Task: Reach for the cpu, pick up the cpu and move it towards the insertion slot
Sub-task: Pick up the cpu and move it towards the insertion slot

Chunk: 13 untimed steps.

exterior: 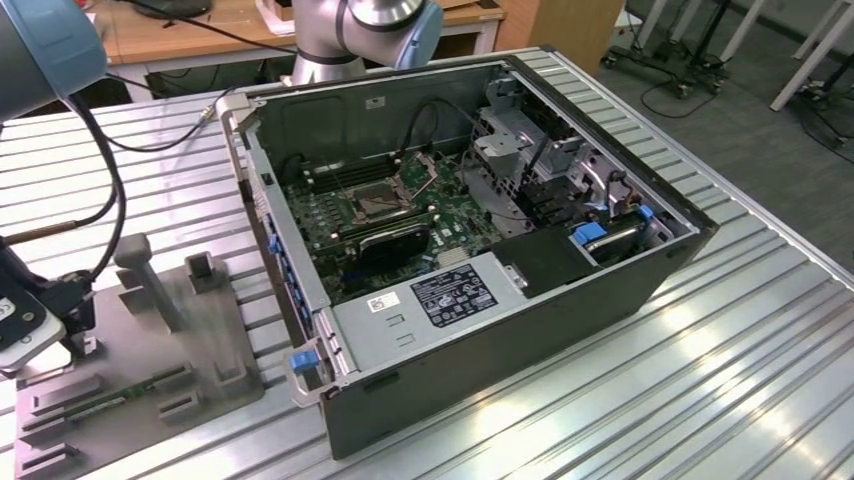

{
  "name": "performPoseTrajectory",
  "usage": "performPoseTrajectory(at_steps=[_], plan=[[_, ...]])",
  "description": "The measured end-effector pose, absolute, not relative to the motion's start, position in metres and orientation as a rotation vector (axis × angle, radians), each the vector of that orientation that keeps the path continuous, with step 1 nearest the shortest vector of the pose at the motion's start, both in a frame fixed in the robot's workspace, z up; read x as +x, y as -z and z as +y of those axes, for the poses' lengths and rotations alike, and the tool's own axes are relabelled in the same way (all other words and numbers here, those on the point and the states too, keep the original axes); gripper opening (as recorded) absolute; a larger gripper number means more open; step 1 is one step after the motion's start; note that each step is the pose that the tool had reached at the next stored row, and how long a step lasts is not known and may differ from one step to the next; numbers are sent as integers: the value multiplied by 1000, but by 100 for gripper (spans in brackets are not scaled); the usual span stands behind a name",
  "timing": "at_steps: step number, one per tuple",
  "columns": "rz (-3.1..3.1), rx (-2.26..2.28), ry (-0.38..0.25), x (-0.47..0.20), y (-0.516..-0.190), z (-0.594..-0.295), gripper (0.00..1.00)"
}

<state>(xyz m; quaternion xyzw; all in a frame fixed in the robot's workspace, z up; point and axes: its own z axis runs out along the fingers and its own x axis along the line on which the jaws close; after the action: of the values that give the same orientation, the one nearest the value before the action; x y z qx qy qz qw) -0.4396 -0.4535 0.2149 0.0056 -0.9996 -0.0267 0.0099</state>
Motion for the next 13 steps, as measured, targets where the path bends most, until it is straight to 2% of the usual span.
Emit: performPoseTrajectory(at_steps=[13], plan=[[-3121,18,83,-440,-222,-454,54]])
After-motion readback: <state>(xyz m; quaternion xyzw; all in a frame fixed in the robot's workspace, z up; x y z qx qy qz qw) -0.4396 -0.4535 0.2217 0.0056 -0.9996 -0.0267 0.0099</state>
